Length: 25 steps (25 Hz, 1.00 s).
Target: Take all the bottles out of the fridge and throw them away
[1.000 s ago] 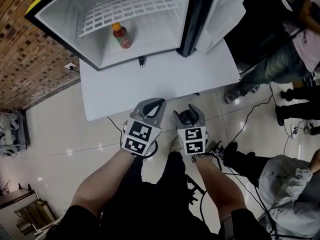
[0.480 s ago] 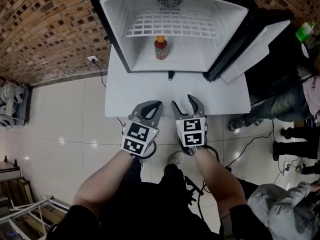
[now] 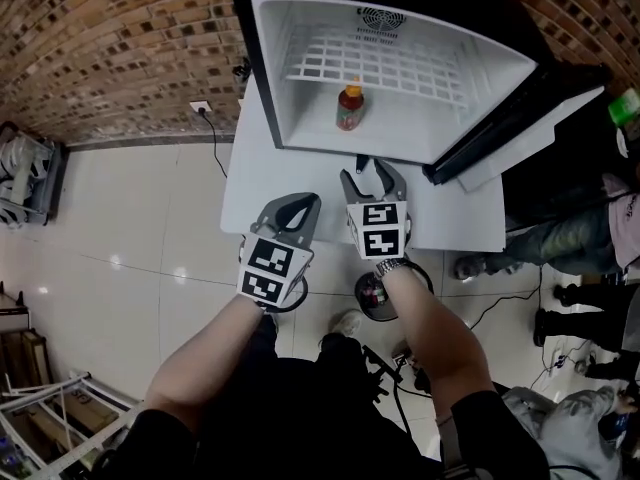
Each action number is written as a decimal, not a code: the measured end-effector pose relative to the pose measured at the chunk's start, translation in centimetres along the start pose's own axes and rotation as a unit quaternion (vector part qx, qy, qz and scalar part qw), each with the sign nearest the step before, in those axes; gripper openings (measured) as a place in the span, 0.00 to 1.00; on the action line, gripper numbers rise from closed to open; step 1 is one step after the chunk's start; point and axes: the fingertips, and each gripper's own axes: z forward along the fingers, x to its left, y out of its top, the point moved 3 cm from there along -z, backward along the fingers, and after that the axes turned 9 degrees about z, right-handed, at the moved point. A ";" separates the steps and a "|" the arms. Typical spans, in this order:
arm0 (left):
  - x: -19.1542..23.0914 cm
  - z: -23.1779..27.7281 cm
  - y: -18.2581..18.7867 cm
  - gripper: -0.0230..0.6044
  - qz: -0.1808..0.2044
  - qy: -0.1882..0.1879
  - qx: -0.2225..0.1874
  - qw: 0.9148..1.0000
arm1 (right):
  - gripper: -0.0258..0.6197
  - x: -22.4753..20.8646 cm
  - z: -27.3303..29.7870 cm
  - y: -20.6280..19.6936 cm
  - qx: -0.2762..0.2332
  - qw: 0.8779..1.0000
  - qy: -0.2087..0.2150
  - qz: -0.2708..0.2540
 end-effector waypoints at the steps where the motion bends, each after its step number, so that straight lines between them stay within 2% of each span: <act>1: 0.3 0.0 0.0 0.04 -0.002 0.002 0.000 1.000 | 0.46 -0.2 0.6 0.2 0.001 1.000 -0.001 -0.002; 9: 2.6 0.4 -0.8 0.04 -0.016 0.020 0.005 1.000 | 0.46 -1.6 5.4 2.5 0.005 1.000 -0.012 -0.009; 20: 5.9 0.0 -2.7 0.04 -0.022 0.043 0.029 0.998 | 0.46 -4.3 12.6 3.5 0.031 0.999 -0.042 0.000; 25: 6.7 -0.3 -3.3 0.04 -0.021 0.047 0.037 0.998 | 0.46 -4.3 14.6 3.4 0.042 0.998 -0.039 -0.002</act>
